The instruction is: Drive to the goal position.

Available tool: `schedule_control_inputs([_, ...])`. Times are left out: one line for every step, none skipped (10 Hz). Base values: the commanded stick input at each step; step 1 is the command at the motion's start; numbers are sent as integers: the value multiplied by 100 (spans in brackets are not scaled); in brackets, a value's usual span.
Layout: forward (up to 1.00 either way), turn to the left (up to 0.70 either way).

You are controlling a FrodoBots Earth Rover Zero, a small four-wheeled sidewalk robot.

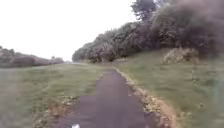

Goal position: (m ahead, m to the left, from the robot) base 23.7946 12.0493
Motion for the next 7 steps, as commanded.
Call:
schedule_control_inputs([100,0])
schedule_control_inputs([100,0])
schedule_control_inputs([100,0])
schedule_control_inputs([100,0])
schedule_control_inputs([100,0])
schedule_control_inputs([100,0])
schedule_control_inputs([100,0])
